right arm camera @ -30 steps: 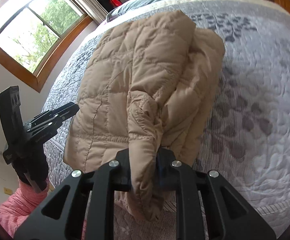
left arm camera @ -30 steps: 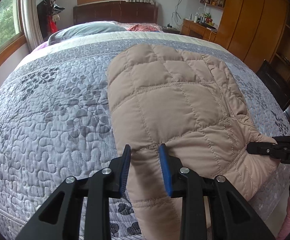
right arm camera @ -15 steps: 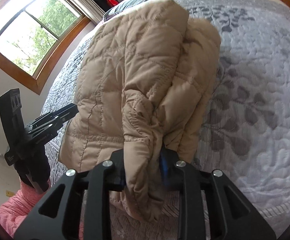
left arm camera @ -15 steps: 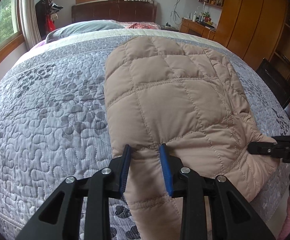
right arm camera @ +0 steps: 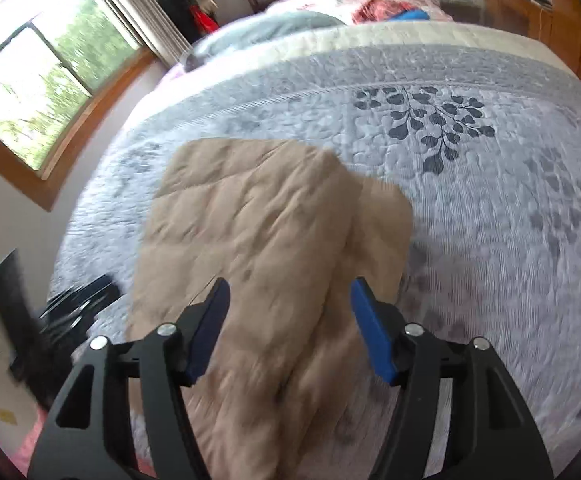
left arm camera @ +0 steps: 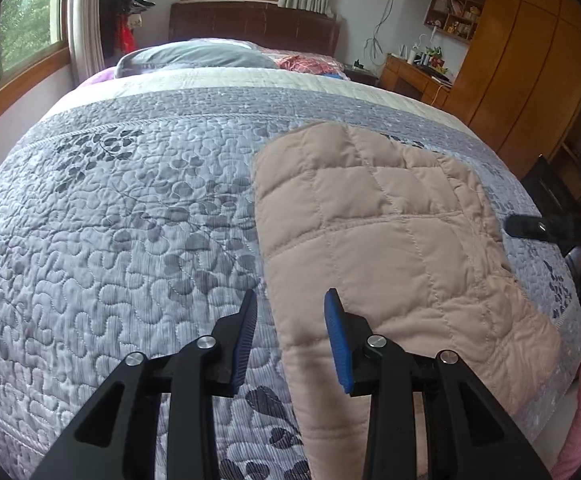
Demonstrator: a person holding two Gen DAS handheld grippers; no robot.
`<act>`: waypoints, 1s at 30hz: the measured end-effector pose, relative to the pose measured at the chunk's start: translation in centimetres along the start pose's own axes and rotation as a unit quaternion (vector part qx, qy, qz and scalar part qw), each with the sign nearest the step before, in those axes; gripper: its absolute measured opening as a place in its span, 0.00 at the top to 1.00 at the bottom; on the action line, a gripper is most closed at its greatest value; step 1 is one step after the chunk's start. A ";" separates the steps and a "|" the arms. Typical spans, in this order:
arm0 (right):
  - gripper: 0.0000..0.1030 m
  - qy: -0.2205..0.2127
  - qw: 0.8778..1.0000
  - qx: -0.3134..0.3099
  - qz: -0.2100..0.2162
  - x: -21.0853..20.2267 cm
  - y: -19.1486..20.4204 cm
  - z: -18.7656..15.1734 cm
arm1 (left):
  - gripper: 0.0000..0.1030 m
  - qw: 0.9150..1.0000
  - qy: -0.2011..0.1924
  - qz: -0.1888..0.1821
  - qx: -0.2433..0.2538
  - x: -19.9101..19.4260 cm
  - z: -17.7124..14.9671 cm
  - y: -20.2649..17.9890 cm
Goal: Fold large clothes
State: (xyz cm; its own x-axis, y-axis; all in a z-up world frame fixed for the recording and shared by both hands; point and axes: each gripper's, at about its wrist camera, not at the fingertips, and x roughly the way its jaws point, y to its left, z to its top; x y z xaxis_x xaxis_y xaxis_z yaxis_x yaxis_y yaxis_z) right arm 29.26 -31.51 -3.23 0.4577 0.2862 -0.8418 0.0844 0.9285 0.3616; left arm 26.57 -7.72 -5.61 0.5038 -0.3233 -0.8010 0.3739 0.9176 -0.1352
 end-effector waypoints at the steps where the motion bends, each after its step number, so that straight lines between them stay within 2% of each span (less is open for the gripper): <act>1: 0.36 0.018 1.000 0.005 0.004 1.6 -0.2 1.2 | 0.66 1.000 0.001 0.004 0.001 0.2 0.0 0.0; 2: 0.37 0.027 1.000 0.011 0.009 2.1 -0.6 1.7 | 0.66 1.000 0.003 0.008 0.002 0.5 0.1 0.2; 3: 0.50 0.038 0.999 0.017 0.017 3.1 -0.6 2.1 | 0.66 1.000 0.005 0.011 0.001 0.7 0.2 0.3; 4: 0.68 0.046 0.998 0.018 0.025 4.0 -0.6 2.4 | 0.66 1.000 0.008 0.011 0.000 1.0 0.3 0.3; 6: 0.87 0.046 0.998 0.014 0.043 4.2 -0.1 2.9 | 0.66 1.000 0.013 0.011 -0.002 1.3 0.6 0.4; 7: 0.89 0.036 0.998 0.010 0.050 3.6 0.2 3.0 | 0.66 1.000 0.011 0.009 -0.003 1.1 0.7 0.3; 10: 0.90 -0.009 0.998 -0.004 0.055 0.2 0.4 2.2 | 0.66 1.000 -0.001 -0.013 -0.002 0.1 1.2 -0.4; 13: 0.89 -0.018 0.999 0.017 0.038 -0.9 -1.1 1.1 | 0.66 0.999 0.000 -0.038 0.017 0.0 1.4 -2.3; 16: 0.88 0.005 0.998 0.051 0.027 1.5 -3.8 -0.2 | 0.66 0.998 0.024 -0.036 0.041 2.3 1.1 -4.1; 19: 0.86 0.012 0.996 0.075 0.046 4.4 -5.7 -1.7 | 0.65 0.997 0.030 -0.019 0.062 4.6 0.6 -5.0; 22: 0.86 0.005 0.994 0.091 0.064 5.3 -6.4 -2.3 | 0.64 0.997 0.041 -0.023 0.056 5.5 0.7 -4.8; 24: 0.84 0.007 0.994 0.091 0.062 5.2 -6.4 -2.1 | 0.64 0.997 0.052 -0.032 0.050 5.5 1.0 -4.4; 27: 0.71 0.001 0.996 0.085 0.038 3.2 -5.7 -1.6 | 0.64 0.997 0.062 -0.035 0.030 4.4 1.4 -3.5; 30: 0.70 -0.029 0.998 0.051 -0.017 -0.2 -3.9 -2.1 | 0.66 0.999 0.040 -0.035 0.014 1.9 1.4 -3.0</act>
State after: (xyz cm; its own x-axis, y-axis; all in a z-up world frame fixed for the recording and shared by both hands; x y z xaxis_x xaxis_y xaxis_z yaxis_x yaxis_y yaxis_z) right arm 26.98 -34.66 -5.35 0.5041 0.2384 -0.8301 0.1895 0.9072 0.3756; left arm 27.52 -11.42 -5.90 0.4133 -0.3653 -0.8341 0.4284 0.8863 -0.1759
